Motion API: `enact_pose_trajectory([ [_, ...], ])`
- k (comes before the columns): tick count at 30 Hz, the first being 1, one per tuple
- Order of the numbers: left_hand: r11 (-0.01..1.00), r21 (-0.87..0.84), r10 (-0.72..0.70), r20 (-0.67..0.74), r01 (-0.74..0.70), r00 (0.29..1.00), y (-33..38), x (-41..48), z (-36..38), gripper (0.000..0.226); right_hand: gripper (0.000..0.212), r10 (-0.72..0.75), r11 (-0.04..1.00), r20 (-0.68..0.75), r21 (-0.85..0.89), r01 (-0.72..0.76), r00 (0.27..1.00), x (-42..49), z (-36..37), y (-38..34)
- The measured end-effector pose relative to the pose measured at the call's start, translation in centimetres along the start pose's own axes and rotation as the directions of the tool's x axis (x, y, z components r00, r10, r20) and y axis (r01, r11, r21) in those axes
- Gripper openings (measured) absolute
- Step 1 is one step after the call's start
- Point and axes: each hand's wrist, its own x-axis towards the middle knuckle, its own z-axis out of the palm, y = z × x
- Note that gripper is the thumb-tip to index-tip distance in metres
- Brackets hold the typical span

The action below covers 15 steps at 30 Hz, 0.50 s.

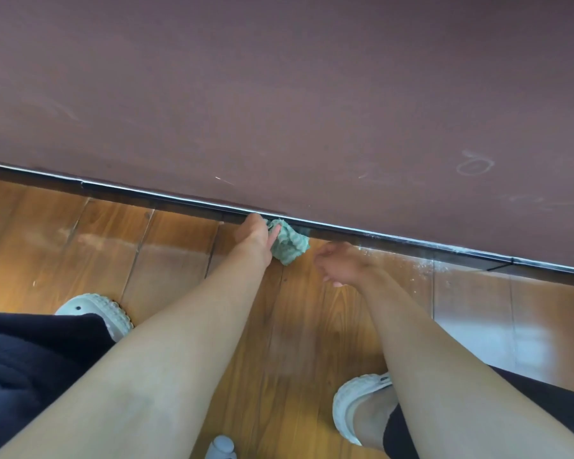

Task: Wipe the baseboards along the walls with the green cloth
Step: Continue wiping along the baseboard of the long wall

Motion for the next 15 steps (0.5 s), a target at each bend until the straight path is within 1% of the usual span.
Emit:
enact_pose_trajectory([
  [2,0.996,0.084,0.011,0.096,-0.02,0.995,-0.5,-0.8,0.3,0.007,0.025,-0.016,0.999,-0.004,0.041,0.016,1.0,-0.4,-0.1,-0.3],
  [5,0.966,0.217,0.088,0.237,-0.142,0.967,-1.2,-2.6,0.7,0.015,0.027,-0.025,0.991,-0.055,0.13,0.032,0.998,-0.8,-0.3,-0.7],
  [6,0.942,0.277,0.11,0.284,-0.192,0.952,-1.2,-3.2,0.7,0.017,0.032,-0.011,0.979,-0.079,0.204,0.027,0.997,-0.9,-0.3,-0.8],
  [7,0.905,0.346,0.126,0.338,-0.248,0.933,-1.0,-3.8,0.6,0.019,0.038,0.019,0.95,-0.092,0.313,0.011,0.996,-1.1,-0.4,-1.0],
  [9,0.815,0.461,0.145,0.424,-0.351,0.894,-0.3,-5.1,0.2,0.02,0.048,0.093,0.845,-0.084,0.534,-0.034,0.992,-1.8,-0.6,-1.3],
  [11,0.732,0.526,0.17,0.476,-0.434,0.863,0.1,-6.3,-0.3,0.016,0.051,0.143,0.728,-0.029,0.68,-0.085,0.989,-2.7,-0.5,-1.3],
  [13,0.666,0.545,0.203,0.525,-0.509,0.827,0.4,-7.5,-0.7,0.009,0.053,0.138,0.587,0.075,0.797,-0.143,0.988,-3.6,0.1,-0.9],
  [15,0.548,0.57,0.231,0.6,-0.612,0.766,0.8,-8.5,-0.6,0.005,0.057,0.079,0.444,0.162,0.878,-0.18,0.984,-4.3,1.0,-0.5],
])
